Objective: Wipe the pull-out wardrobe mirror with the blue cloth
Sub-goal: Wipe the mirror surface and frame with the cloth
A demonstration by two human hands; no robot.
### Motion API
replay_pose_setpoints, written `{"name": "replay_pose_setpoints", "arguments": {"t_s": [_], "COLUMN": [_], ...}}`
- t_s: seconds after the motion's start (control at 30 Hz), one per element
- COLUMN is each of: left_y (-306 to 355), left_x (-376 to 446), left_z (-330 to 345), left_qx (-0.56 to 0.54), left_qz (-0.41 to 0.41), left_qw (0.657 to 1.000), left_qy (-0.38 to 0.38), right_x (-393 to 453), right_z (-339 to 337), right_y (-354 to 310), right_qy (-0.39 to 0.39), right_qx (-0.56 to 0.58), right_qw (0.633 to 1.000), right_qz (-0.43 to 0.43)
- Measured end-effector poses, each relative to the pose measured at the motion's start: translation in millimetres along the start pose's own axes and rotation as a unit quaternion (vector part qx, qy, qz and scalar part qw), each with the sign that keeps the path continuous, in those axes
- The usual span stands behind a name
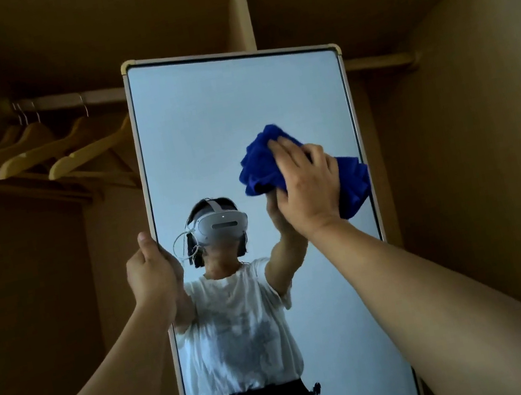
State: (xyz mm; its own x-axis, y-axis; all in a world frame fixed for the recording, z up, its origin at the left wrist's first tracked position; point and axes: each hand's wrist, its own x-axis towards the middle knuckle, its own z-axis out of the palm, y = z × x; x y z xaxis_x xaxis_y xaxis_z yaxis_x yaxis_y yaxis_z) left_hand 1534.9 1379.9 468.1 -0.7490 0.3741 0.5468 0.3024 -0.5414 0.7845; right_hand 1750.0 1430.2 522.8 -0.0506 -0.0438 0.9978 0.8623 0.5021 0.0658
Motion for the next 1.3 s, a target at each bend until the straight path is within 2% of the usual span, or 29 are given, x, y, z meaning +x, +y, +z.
{"name": "replay_pose_setpoints", "arguments": {"t_s": [0.17,0.4,0.63,0.93,1.1,1.3], "left_y": [-5.1,-23.4,-36.9,-43.1,-42.1,-47.1], "left_x": [-8.0,-14.3,-16.0,-13.0,-16.9,-14.0], "left_z": [-3.2,-8.1,-13.8,-18.6,-18.0,-18.2], "left_qx": [0.003,0.014,0.047,0.081,0.107,0.123], "left_qz": [-0.001,-0.031,-0.029,-0.009,0.002,-0.006], "left_qw": [1.000,0.999,0.998,0.997,0.994,0.992], "left_qy": [-0.010,-0.023,-0.012,0.004,0.017,0.028], "right_x": [10.2,-55.4,-47.5,1.9,-32.7,-87.5], "right_z": [-2.1,5.8,-2.4,-11.0,-15.1,-14.1], "right_y": [1.7,-3.5,7.4,49.3,54.1,40.5], "right_qy": [-0.011,0.041,0.005,-0.003,0.006,-0.004], "right_qx": [0.012,0.004,-0.015,-0.015,-0.001,-0.018], "right_qw": [0.999,0.999,1.000,0.987,0.975,0.968], "right_qz": [0.032,0.026,0.014,0.160,0.220,0.250]}}
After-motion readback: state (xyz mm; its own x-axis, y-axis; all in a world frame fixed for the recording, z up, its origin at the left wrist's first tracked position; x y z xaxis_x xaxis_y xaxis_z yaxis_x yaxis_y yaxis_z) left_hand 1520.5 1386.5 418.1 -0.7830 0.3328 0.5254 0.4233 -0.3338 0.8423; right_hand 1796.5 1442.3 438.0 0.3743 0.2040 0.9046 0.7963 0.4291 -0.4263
